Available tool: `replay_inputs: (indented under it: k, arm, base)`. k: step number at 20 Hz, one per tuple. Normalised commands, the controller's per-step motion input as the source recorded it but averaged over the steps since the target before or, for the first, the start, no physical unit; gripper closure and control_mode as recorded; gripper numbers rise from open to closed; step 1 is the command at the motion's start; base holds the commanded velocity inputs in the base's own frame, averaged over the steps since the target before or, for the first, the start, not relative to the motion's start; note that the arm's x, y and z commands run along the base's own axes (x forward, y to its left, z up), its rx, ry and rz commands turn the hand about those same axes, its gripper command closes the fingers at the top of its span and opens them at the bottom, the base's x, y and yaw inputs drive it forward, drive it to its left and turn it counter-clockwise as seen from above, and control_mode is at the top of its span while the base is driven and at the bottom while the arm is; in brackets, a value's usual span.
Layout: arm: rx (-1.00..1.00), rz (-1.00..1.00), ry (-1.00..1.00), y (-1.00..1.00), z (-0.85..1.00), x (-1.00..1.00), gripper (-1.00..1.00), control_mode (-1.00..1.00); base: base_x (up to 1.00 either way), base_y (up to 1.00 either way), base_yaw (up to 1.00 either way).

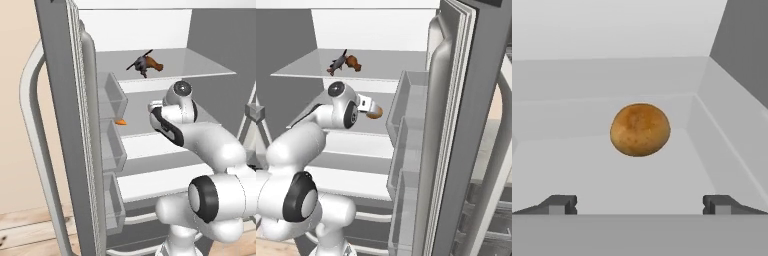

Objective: Gather the carrot and potato from the fridge and place them on a tray on the dining counter. Then gather the fish and chicken drumstick from the fridge and place them on the other tray.

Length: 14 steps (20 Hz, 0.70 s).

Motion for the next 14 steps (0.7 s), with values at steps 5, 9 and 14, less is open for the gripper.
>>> replay_inputs:
  k: [5, 9, 14]
  arm:
    - [0.00, 0.00, 0.06, -0.09, -0.11, 0.37, -1.00, -1.00]
    - [0.00, 0.00, 0.07, -0.03, -0.15, 0.39, -1.00, -1.00]
    - [0.00, 0.00, 0.02, 0.00, -0.16, 0.44, -1.00, -1.00]
  base:
    - [0.00, 0.00, 0.00]
    - [0.00, 0.00, 0.00]
    - [0.00, 0.00, 0.00]
